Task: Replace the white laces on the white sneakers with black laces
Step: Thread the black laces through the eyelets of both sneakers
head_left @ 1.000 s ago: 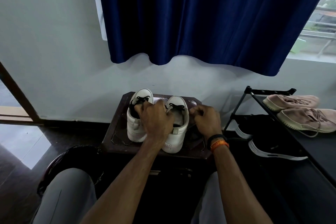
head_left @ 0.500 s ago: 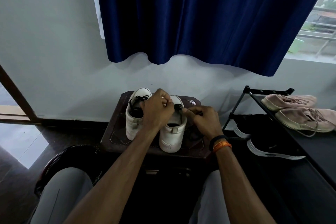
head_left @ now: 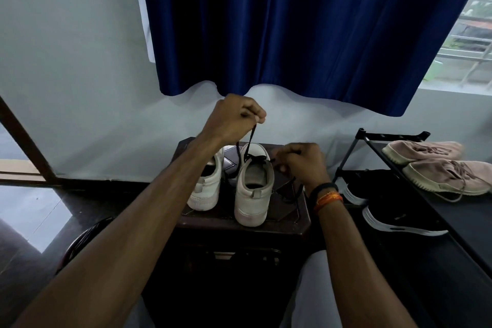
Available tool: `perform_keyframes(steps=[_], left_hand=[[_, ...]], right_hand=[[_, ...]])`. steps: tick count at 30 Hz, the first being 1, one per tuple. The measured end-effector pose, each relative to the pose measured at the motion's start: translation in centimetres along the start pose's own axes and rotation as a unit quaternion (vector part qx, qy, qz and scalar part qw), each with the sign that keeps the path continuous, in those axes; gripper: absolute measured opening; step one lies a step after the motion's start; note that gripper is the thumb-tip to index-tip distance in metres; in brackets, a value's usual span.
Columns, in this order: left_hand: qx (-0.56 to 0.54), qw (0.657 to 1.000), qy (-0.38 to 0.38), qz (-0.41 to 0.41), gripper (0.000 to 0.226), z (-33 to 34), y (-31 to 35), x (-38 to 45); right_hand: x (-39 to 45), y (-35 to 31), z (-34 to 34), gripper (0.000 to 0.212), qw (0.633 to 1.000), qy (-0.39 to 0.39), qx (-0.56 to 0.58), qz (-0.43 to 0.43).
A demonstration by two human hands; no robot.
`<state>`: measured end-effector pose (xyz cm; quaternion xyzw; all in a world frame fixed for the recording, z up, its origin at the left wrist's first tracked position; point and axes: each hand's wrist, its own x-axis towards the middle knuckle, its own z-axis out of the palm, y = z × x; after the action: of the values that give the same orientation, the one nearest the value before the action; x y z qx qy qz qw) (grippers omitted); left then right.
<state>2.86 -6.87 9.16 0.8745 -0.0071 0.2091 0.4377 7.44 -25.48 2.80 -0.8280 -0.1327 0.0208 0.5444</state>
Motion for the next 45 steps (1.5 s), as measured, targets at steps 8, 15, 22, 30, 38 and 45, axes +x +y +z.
perform_keyframes(steps=[8, 15, 22, 30, 38, 45], left_hand=[[0.115, 0.966, -0.231, -0.010, 0.020, 2.5, -0.1, -0.5], [0.134, 0.972, -0.189, -0.031, 0.011, 2.4, -0.9, -0.6], [0.168, 0.963, -0.211, -0.003, 0.041, 2.4, -1.3, -2.0], [0.219, 0.967, -0.124, 0.050, 0.007, 3.3, -2.0, -3.1], [0.268, 0.957, -0.110, 0.029, 0.037, 2.2, -3.3, -4.5], [0.120, 0.989, -0.070, -0.040, 0.031, 1.8, -4.3, -4.9]], right_hand=[[-0.1, -4.6, -0.9, 0.022, 0.944, -0.066, 0.315, 0.067], [0.2, -3.0, 0.6, 0.026, 0.888, -0.014, 0.447, 0.103], [-0.5, -4.0, 2.5, 0.024, 0.801, 0.055, 0.558, 0.211], [-2.6, -3.3, 3.2, 0.029, 0.823, 0.032, 0.532, 0.197], [-4.4, 0.6, 2.9, 0.052, 0.981, -0.008, 0.188, 0.043], [-5.5, 0.4, 1.3, 0.034, 0.954, 0.017, -0.206, -0.219]])
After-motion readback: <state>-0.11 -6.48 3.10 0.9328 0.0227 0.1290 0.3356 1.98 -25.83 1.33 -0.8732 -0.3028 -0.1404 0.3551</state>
